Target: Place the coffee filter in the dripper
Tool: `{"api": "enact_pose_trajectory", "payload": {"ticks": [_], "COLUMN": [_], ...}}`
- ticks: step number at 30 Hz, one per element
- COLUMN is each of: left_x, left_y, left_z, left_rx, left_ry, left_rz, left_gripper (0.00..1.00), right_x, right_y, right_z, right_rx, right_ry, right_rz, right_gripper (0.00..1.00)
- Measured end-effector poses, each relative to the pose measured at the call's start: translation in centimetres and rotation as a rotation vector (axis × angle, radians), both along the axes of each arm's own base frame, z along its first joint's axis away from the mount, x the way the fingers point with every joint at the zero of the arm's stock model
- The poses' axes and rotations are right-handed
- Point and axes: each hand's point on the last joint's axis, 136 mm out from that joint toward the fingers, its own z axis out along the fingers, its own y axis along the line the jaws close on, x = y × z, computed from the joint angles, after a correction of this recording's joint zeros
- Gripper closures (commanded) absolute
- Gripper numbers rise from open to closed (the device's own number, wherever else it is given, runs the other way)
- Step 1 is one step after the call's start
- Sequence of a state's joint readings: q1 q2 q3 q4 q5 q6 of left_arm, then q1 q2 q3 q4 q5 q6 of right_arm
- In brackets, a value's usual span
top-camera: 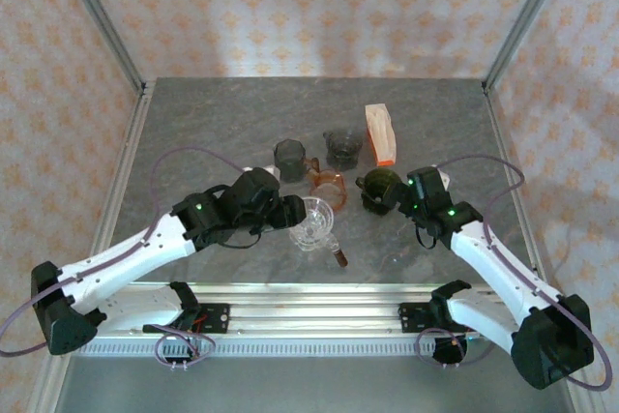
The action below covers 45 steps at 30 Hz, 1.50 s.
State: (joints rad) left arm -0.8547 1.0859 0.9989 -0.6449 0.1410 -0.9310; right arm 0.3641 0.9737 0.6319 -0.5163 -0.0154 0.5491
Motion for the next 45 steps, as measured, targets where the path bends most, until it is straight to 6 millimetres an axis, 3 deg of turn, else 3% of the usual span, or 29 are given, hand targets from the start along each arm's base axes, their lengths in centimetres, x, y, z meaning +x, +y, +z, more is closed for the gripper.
{"api": "enact_pose_trajectory", "payload": {"ticks": [4,9,13,18,24,26,33,45], "left_x": [0.9,1.9,2.4,2.6,2.1,2.1,2.3,2.2], "left_y": [1.4,4.1,5.9,7.7,8.5,8.5,7.9,7.8], "left_z": [3.2,6.1,5.2,2.9,1.9,2.2,2.4,0.2], "left_rx": [-0.016,-0.018,0.028,0.097,0.075,0.071,0.061,0.085], "left_ry": [-0.126,-0.296,-0.356,-0.377,-0.434,-0.449,-0.48,-0.461], "left_rz": [0.036,0.12,0.17,0.204,0.203,0.196,0.165,0.149], "left_gripper": [0.22,0.02,0.0,0.01,0.04,0.04,0.03,0.0], "right_x": [0.4,1.2,3.4,8.5,14.8,16.3,20.8,22.6], "right_y": [0.3,0.5,0.9,2.5,4.4,4.5,4.2,4.4], "right_z": [0.6,2.4,5.5,8.4,6.9,6.2,5.3,4.1], "right_rx": [0.018,0.015,-0.044,-0.128,-0.206,-0.212,-0.236,-0.265], "right_ry": [-0.034,-0.114,-0.172,-0.191,-0.125,-0.105,-0.081,-0.044], "right_rz": [0.006,0.037,0.088,0.155,0.22,0.225,0.219,0.236], "right_gripper": [0.0,0.0,0.03,0.25,0.58,0.63,0.67,0.71]}}
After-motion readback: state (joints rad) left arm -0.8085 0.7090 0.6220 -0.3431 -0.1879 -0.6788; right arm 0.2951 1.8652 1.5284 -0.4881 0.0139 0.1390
